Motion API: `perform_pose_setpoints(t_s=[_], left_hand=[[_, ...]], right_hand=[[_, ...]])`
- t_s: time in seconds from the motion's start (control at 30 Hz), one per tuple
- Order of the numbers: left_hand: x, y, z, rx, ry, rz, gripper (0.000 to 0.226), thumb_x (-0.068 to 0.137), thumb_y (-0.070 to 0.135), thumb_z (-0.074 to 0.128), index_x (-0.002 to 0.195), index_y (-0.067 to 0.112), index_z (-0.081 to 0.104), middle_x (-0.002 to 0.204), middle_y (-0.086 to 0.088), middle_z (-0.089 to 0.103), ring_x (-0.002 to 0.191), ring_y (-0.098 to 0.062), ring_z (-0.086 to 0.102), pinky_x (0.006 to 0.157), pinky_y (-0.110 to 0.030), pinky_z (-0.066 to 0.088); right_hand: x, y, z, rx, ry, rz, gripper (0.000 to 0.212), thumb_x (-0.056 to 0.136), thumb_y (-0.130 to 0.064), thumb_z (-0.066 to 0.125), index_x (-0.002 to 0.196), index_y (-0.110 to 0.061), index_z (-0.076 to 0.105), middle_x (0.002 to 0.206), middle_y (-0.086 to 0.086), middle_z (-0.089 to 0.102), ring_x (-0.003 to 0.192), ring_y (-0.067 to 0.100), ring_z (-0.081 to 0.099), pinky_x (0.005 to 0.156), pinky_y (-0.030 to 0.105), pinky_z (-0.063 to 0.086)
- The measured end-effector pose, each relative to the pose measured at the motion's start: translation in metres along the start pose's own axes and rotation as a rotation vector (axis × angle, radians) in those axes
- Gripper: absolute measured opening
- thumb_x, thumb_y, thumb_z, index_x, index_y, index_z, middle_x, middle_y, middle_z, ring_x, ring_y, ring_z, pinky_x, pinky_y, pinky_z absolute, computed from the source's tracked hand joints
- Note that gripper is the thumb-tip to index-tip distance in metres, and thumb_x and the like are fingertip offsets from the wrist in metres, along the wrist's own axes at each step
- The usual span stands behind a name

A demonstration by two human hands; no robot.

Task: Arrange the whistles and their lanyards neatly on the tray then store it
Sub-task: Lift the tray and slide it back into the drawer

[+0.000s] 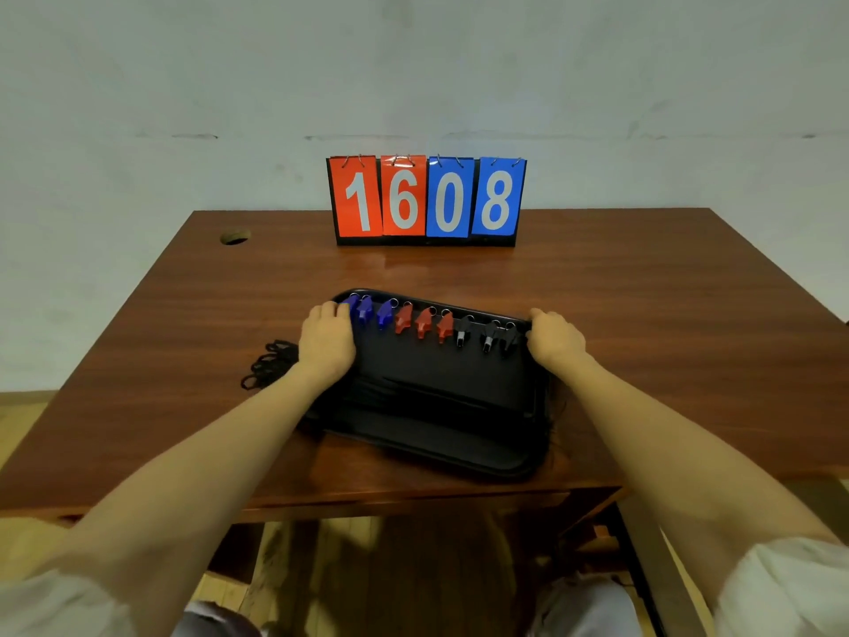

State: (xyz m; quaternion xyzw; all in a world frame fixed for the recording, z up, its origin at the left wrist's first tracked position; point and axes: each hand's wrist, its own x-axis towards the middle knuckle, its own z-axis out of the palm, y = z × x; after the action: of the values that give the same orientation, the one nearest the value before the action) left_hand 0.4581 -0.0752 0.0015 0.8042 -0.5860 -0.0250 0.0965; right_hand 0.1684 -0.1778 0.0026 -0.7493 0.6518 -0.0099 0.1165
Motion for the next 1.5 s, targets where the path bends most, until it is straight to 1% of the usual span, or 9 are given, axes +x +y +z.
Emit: perform_pose_setpoints(t_s=[0.17,0.37,0.5,0.57,0.73,0.83,1.03,1.33,1.5], left_hand=[[-0.04,0.027,0.01,0.033,0.046,0.097,0.05,0.084,0.003,0.051,0.134,0.009,0.046,0.134,-0.013,0.046,0.122,-0.033,0.04,0.096,-0.04,0.036],[-0.082,0.026,0.018,-0.061,0.169,0.021,0.041,0.09,0.008,0.049,0.131,0.007,0.048,0.123,-0.016,0.051,0.113,-0.035,0.046,0.091,-0.042,0.038],[-0.101,0.028,0.018,-0.141,0.141,-0.082,0.041,0.093,0.012,0.048,0.132,0.003,0.043,0.122,-0.021,0.048,0.109,-0.038,0.046,0.087,-0.044,0.041],[-0.107,0.03,0.018,-0.175,0.09,-0.154,0.043,0.095,0.018,0.047,0.133,0.001,0.039,0.124,-0.022,0.045,0.111,-0.039,0.044,0.089,-0.044,0.041],[-0.105,0.029,0.017,-0.25,-0.007,-0.223,0.048,0.092,0.011,0.051,0.135,-0.001,0.034,0.131,-0.021,0.042,0.121,-0.039,0.04,0.098,-0.045,0.038],[-0.1,0.028,0.014,-0.269,-0.034,-0.216,0.045,0.092,0.009,0.051,0.133,-0.004,0.036,0.132,-0.023,0.041,0.123,-0.039,0.038,0.099,-0.045,0.039],[-0.09,0.024,0.011,-0.318,-0.076,-0.223,0.037,0.092,0.002,0.047,0.129,-0.003,0.042,0.13,-0.023,0.04,0.117,-0.04,0.043,0.096,-0.046,0.043],[-0.069,0.003,0.012,-0.306,-0.109,-0.176,0.054,0.088,-0.004,0.046,0.141,0.007,0.04,0.137,-0.016,0.043,0.124,-0.035,0.044,0.098,-0.045,0.045],[-0.06,0.003,0.009,-0.277,-0.118,-0.15,0.042,0.088,0.0,0.048,0.13,0.006,0.046,0.123,-0.015,0.052,0.105,-0.035,0.053,0.076,-0.042,0.049]], right_hand=[[-0.024,0.002,-0.008,0.0,-0.028,0.122,0.032,0.096,-0.01,0.042,0.128,-0.006,0.045,0.116,0.018,0.059,0.099,0.036,0.059,0.069,0.038,0.041],[-0.064,0.001,-0.014,0.022,-0.073,0.242,0.034,0.097,-0.016,0.041,0.128,-0.003,0.044,0.117,0.017,0.06,0.101,0.033,0.062,0.072,0.037,0.048],[-0.091,0.0,-0.02,0.03,-0.166,0.267,0.028,0.098,-0.015,0.039,0.114,0.0,0.056,0.069,0.011,0.064,0.056,0.021,0.065,0.052,0.029,0.052],[-0.104,-0.001,-0.021,-0.004,-0.2,0.243,0.028,0.097,-0.019,0.039,0.109,-0.004,0.06,0.064,0.008,0.063,0.05,0.019,0.064,0.05,0.026,0.05],[-0.127,-0.002,-0.013,-0.083,-0.212,0.112,0.029,0.091,-0.036,0.048,0.1,-0.011,0.059,0.081,0.005,0.061,0.082,0.027,0.068,0.073,0.03,0.053],[-0.127,-0.002,-0.021,-0.057,-0.261,0.109,0.021,0.09,-0.03,0.051,0.093,-0.011,0.056,0.073,0.003,0.059,0.069,0.022,0.062,0.067,0.031,0.051],[-0.114,-0.001,-0.04,0.056,-0.123,0.121,0.012,0.091,-0.014,0.047,0.088,-0.004,0.053,0.089,0.011,0.057,0.08,0.029,0.055,0.069,0.033,0.044],[-0.075,-0.007,-0.003,0.421,-0.128,0.142,0.027,0.096,-0.019,0.044,0.094,-0.001,0.063,0.105,0.018,0.066,0.09,0.032,0.064,0.081,0.038,0.054],[-0.071,-0.005,0.007,0.517,-0.097,0.187,0.026,0.091,-0.008,0.044,0.093,0.002,0.067,0.095,0.019,0.07,0.085,0.035,0.068,0.082,0.047,0.057]])
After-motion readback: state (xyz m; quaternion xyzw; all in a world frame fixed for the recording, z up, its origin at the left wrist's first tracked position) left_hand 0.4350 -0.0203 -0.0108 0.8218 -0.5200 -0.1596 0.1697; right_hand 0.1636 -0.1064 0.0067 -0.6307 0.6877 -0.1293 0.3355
